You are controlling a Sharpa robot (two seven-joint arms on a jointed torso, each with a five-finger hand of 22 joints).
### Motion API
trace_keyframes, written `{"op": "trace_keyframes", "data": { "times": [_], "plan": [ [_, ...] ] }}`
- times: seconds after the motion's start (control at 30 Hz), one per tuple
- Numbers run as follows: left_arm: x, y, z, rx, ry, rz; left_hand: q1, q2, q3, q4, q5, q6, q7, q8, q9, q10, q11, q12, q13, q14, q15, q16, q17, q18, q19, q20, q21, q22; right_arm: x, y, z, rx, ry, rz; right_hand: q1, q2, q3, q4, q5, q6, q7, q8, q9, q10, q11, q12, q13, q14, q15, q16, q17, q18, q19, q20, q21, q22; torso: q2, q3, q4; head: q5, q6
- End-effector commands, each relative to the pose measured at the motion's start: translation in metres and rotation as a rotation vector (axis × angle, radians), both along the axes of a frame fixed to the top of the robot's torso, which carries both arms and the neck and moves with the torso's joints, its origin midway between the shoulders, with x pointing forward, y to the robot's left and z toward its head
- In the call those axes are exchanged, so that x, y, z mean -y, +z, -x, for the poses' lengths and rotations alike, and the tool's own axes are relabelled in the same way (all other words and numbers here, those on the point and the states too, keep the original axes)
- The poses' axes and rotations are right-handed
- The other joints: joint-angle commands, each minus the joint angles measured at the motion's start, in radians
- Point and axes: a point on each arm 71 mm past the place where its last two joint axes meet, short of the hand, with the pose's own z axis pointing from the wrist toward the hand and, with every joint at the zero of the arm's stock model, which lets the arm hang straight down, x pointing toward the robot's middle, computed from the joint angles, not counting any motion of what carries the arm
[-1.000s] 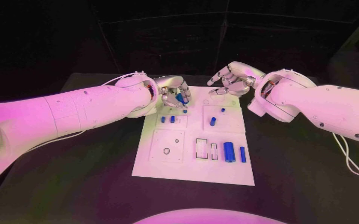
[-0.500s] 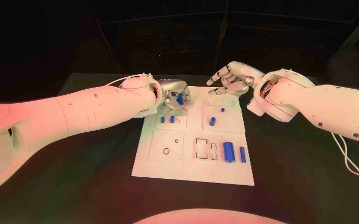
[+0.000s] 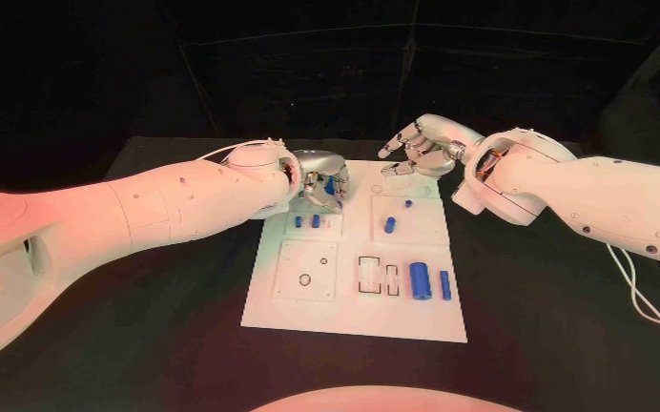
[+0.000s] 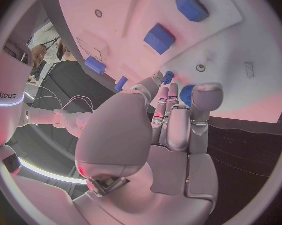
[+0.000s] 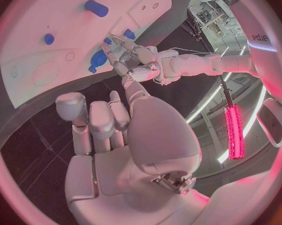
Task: Assemble the parts on the task board
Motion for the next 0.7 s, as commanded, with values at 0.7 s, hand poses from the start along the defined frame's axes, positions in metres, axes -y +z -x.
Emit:
{"op": "trace_keyframes", "data": {
  "times": [0.7],
  "plan": [
    [0.0020,-0.0090,-0.0024,-0.027,0.001,-0.100,-0.005,0.019,0.024,-0.007,0.001,0.030,-0.001,-0.009,-0.003,0.037,-0.003,-0.017,-0.001,0.024,-0.009,0.005,-0.010,-0.016,0.014,-0.002,0.021,0.020,-0.0015,0.0022,0.0007,0.011,0.003,-0.004,0.002,0.009,0.006,0.002,0.004,-0.007,0.003,-0.002,-0.002,-0.005,-0.003,-0.002,0.000,0.002,-0.002,-0.002,0.001,0.020,0.005,0.000,-0.006,0.000,0.000,-0.0001,0.0001,-0.003,-0.011]
  ]
}}
